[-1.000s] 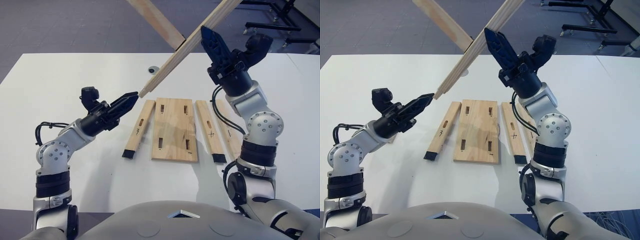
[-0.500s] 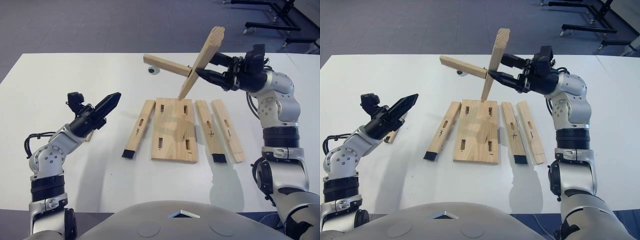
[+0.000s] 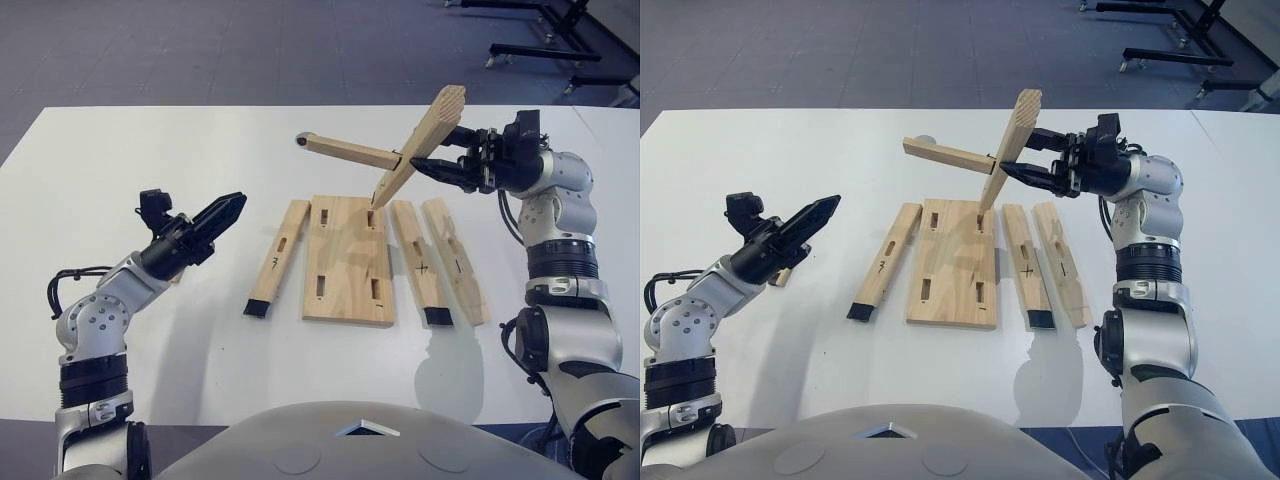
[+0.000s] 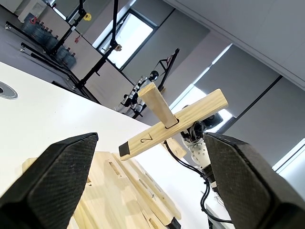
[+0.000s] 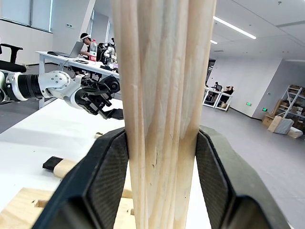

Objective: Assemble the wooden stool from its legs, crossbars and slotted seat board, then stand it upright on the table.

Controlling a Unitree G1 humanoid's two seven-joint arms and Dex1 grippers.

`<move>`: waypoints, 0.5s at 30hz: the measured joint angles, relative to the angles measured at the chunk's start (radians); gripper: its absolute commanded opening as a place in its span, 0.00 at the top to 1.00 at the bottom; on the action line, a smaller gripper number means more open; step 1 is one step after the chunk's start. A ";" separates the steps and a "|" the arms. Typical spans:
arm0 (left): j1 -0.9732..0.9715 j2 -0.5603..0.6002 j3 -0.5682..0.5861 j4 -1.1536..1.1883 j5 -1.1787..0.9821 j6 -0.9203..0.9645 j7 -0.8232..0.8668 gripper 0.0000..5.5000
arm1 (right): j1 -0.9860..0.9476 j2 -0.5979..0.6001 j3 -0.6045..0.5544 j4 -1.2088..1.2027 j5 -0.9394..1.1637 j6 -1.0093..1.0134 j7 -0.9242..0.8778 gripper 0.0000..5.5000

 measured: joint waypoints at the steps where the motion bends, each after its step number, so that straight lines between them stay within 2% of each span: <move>1: 0.000 0.002 0.000 0.000 0.000 0.001 -0.001 0.26 | 0.000 0.002 0.003 0.011 -0.001 -0.005 0.002 0.63; 15: -0.003 0.029 -0.002 0.000 0.000 0.026 -0.009 0.26 | 0.000 0.015 0.029 0.111 0.004 -0.065 0.010 0.63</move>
